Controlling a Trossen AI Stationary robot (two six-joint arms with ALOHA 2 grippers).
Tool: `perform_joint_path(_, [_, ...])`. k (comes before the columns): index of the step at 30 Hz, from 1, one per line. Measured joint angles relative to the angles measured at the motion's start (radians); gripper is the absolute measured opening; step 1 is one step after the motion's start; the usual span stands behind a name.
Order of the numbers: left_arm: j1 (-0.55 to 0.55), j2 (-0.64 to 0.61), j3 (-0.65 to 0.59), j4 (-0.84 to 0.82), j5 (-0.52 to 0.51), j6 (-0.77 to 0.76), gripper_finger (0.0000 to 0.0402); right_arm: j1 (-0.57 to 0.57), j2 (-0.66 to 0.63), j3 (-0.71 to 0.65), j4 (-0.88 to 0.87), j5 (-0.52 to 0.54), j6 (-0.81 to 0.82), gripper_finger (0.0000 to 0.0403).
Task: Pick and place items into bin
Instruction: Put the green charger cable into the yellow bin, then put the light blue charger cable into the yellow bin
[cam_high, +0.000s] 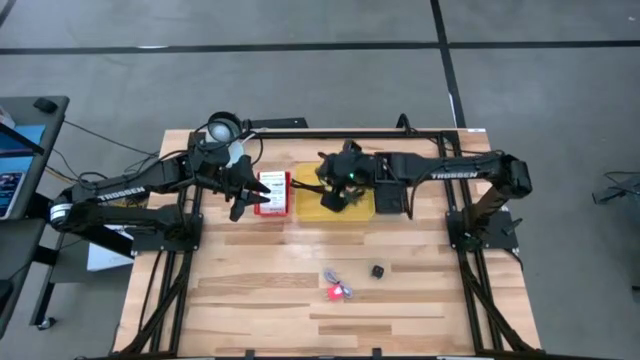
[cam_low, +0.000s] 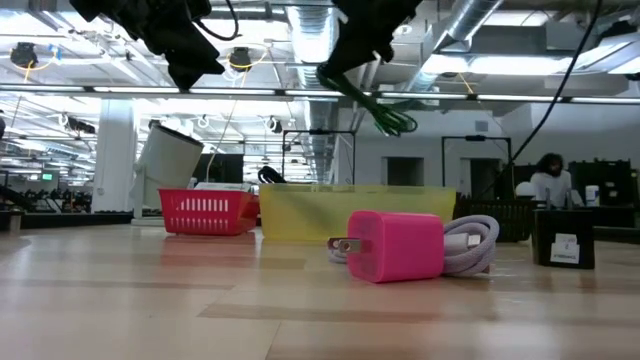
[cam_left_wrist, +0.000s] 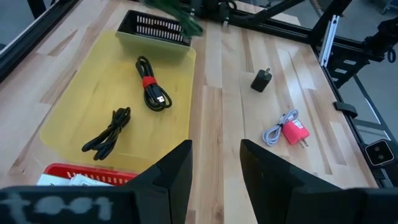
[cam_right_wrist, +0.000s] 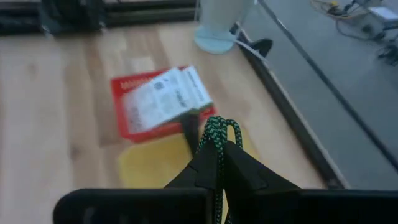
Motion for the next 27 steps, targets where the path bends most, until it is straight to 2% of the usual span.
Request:
perform_joint_path(6, [0.0,0.0,0.0,0.0,0.0,0.0,0.0124,-0.057,0.036,-0.004,-0.04,-0.011,-0.093,0.0023])
perform_joint_path(18, [0.0,0.0,0.0,-0.007,0.0,0.001,0.0124,-0.067,0.135,-0.001,-0.127,-0.031,-0.069,0.0112])
perform_joint_path(22, [0.0,0.0,0.0,-0.008,-0.001,0.001,0.0124,-0.054,0.129,-0.001,-0.177,-0.026,-0.039,0.0119])
perform_joint_path(27, [0.0,0.0,0.0,-0.008,-0.005,0.001,0.0124,-0.025,0.061,0.0,-0.343,0.017,0.007,0.0114])
